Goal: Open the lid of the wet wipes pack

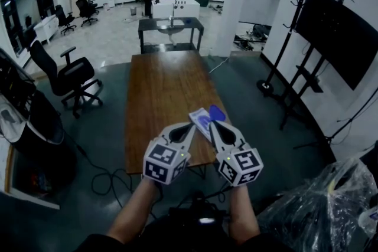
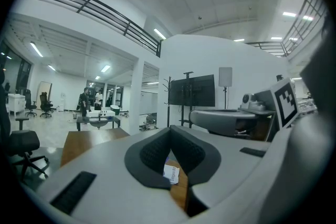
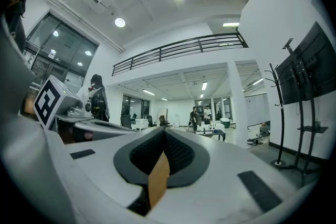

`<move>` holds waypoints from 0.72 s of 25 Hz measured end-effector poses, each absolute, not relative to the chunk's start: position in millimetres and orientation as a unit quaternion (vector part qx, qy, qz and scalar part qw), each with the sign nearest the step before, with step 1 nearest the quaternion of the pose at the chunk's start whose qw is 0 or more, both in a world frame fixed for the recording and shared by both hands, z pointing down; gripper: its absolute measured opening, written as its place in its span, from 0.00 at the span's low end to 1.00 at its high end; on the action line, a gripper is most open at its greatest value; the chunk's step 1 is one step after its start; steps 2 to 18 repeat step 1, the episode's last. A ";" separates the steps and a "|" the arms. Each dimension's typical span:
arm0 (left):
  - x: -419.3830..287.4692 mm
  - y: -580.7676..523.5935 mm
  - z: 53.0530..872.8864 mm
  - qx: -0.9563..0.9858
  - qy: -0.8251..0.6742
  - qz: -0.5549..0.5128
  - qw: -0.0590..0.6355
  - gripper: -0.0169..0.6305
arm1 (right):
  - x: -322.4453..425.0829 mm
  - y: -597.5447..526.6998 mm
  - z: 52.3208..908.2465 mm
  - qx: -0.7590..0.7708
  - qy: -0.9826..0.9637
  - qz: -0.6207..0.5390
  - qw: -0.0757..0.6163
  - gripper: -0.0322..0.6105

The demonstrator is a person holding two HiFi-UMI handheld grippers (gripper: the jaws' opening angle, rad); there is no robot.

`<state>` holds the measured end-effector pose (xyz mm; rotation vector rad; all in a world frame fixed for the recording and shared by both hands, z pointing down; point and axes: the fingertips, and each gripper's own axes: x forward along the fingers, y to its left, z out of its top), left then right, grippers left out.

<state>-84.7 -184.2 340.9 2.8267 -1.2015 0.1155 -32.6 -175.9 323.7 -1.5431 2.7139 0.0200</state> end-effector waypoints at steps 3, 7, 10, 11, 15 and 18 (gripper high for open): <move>-84.9 -184.7 341.0 0.919 -0.391 0.038 0.034 0.03 | -32.9 -176.6 323.3 -0.494 0.869 0.007 0.010 0.06; -84.9 -184.7 341.0 0.919 -0.391 0.038 0.034 0.03 | -32.9 -176.6 323.3 -0.494 0.869 0.007 0.010 0.06; -84.9 -184.7 341.0 0.919 -0.391 0.038 0.034 0.03 | -32.9 -176.6 323.3 -0.494 0.869 0.007 0.010 0.06; -84.9 -184.7 341.0 0.919 -0.391 0.038 0.034 0.03 | -32.9 -176.6 323.3 -0.494 0.869 0.007 0.010 0.06; -84.9 -184.7 341.0 0.919 -0.391 0.038 0.034 0.03 | -32.9 -176.6 323.3 -0.494 0.869 0.007 0.010 0.06; -84.9 -184.7 341.0 0.919 -0.391 0.038 0.034 0.03 | -32.9 -176.6 323.3 -0.494 0.869 0.007 0.010 0.06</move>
